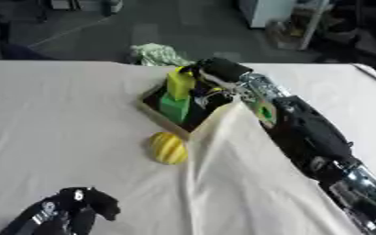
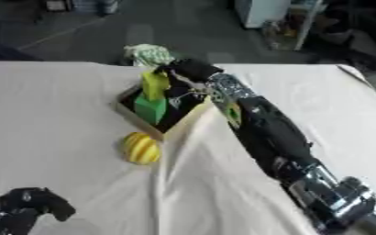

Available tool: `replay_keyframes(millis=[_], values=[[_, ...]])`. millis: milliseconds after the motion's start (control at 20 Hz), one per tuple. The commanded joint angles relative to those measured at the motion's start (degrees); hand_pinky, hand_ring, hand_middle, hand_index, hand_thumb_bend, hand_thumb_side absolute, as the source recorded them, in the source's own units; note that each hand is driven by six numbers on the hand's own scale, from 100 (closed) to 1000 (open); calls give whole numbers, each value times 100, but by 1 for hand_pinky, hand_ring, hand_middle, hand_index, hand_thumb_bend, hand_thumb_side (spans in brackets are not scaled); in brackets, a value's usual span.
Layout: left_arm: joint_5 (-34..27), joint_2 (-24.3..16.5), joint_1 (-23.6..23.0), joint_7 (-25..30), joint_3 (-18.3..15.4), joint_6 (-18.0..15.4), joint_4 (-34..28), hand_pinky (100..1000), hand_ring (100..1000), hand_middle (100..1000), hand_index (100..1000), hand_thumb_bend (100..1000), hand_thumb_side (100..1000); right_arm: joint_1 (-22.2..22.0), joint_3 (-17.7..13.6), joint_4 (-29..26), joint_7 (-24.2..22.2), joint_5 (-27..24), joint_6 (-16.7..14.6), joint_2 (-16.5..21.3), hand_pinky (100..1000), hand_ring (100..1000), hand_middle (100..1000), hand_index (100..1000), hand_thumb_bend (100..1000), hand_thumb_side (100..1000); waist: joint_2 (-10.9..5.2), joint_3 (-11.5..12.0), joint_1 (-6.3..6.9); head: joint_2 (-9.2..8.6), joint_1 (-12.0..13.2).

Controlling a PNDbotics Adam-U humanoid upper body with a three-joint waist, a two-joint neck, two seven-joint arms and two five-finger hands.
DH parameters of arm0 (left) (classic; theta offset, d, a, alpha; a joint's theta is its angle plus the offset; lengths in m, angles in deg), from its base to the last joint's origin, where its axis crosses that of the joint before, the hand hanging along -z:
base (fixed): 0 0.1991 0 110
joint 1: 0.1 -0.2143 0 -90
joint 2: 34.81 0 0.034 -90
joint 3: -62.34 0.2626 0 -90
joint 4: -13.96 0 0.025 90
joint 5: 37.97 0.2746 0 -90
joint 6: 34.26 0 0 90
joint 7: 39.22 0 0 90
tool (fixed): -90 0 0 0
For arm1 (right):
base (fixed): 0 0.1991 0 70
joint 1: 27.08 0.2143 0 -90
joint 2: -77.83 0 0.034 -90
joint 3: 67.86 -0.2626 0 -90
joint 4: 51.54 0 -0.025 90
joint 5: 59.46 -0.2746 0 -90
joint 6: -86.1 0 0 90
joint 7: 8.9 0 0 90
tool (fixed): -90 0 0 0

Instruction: Pick up objects on the table and place them in the box.

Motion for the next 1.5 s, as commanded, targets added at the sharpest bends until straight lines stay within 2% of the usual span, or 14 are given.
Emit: replay_keyframes(millis=[50,250,300,350,600,950,1100,1200,1300,1350,1500], values=[[12,-14,34,-15,-21,-8,-123,719,694,539,731,100,716,0,4,-148,-200,264,-275,210,813,790,708,907,100,271,-91,-16,9,-74,22],[25,-23,24,-27,-31,-10,-123,719,693,538,731,100,716,-47,-59,-375,-439,374,-602,363,828,814,769,946,100,276,-92,-40,10,-73,49],[28,-25,21,-29,-32,-11,-123,719,693,538,731,100,717,-55,-88,-423,-471,359,-662,391,827,815,775,950,100,321,-92,-44,10,-72,51],[33,-29,14,-29,-31,-10,-123,719,694,538,731,100,718,-56,-113,-485,-484,321,-710,424,827,815,777,950,100,322,-94,-52,10,-68,54],[46,-36,2,-32,-34,-16,-123,720,694,538,731,100,716,-47,-152,-743,-526,-70,-761,526,819,809,782,950,100,342,-101,-65,13,-66,52],[36,-36,6,-35,-38,-13,-123,720,693,538,731,100,713,-42,-113,-1024,-623,-640,-664,586,810,799,774,946,100,281,-116,-57,1,-84,54],[34,-36,10,-39,-42,-9,-123,720,693,538,731,100,713,-91,-94,-1270,-646,-878,-671,644,801,791,766,941,100,209,-115,-57,-11,-87,72],[36,-39,14,-47,-50,-7,-123,720,693,538,731,100,712,-173,-30,-1512,-600,-1054,-770,720,799,789,765,940,100,170,-112,-62,-24,-90,98],[39,-49,11,-59,-59,-7,-123,720,693,538,731,100,713,-296,55,-1813,-549,-1250,-927,821,798,789,767,941,100,167,-111,-82,-37,-92,128],[43,-56,10,-62,-61,-7,-123,719,693,538,731,100,713,-404,98,-2126,-620,-1476,-978,911,797,789,767,942,100,168,-110,-95,-47,-90,141],[47,-67,11,-62,-59,-12,-123,719,693,538,731,100,710,-703,207,-3083,-1148,-2132,-880,1132,800,792,773,945,100,178,-110,-112,-59,-92,165]])
